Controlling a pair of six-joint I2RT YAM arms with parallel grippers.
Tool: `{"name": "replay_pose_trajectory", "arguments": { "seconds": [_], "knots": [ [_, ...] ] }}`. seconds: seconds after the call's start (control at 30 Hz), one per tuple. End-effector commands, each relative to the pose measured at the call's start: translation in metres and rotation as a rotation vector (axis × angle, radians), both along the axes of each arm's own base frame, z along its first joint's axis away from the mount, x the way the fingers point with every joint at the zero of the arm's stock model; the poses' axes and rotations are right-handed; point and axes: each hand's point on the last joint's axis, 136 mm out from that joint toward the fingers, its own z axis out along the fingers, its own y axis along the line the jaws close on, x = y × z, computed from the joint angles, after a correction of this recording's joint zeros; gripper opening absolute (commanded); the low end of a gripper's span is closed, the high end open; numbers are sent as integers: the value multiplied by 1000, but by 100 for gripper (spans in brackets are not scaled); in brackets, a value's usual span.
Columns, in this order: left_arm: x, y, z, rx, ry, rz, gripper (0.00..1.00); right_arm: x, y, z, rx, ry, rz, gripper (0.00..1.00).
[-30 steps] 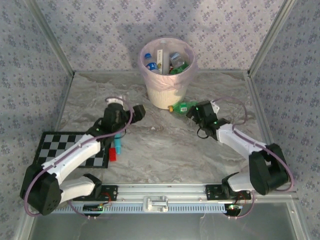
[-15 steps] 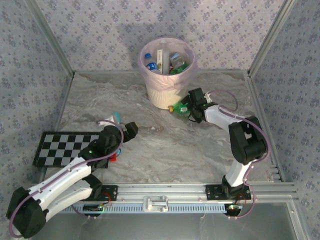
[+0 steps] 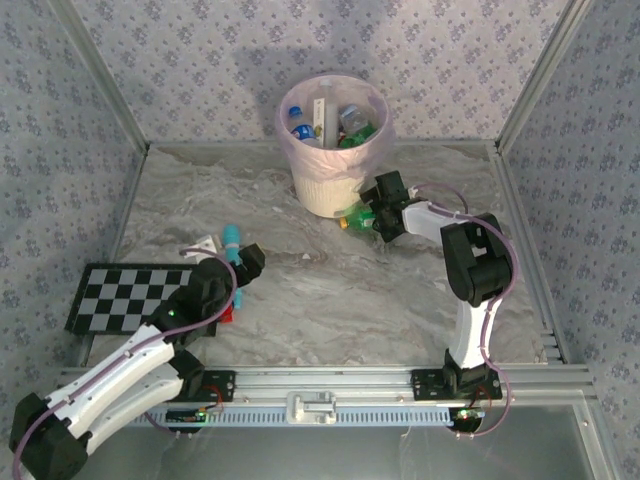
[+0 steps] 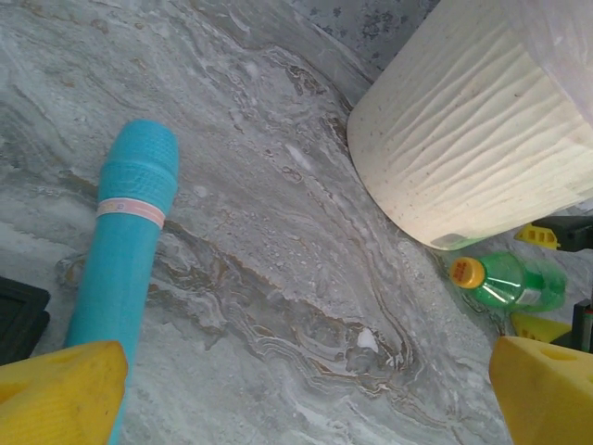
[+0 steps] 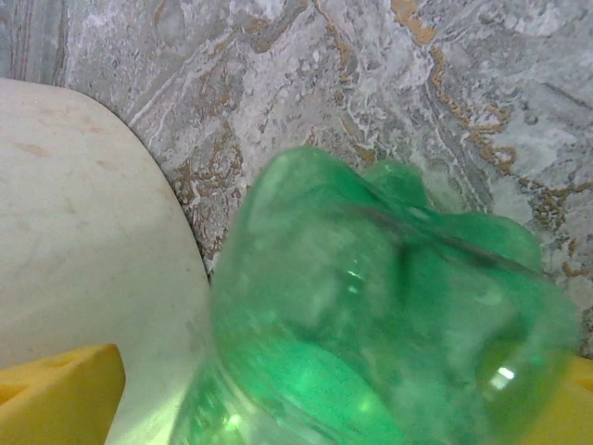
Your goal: Put the plastic bottles in the bin
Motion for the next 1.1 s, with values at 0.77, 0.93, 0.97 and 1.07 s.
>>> {"name": "replay_pose_trajectory", "arguments": {
  "seconds": [0.77, 0.93, 0.97, 1.07],
  "knots": [
    [-1, 44, -14, 44, 32, 165, 100, -32, -23, 17, -46, -122, 153, 49],
    [4, 58, -18, 39, 46, 206, 100, -46, -31, 69, -159, -201, 280, 46],
    [5, 60, -18, 42, 46, 208, 100, -48, -32, 82, -180, -224, 304, 45],
    [9, 61, -18, 46, 52, 204, 100, -52, -33, 125, -236, -307, 356, 41]
  ]
}}
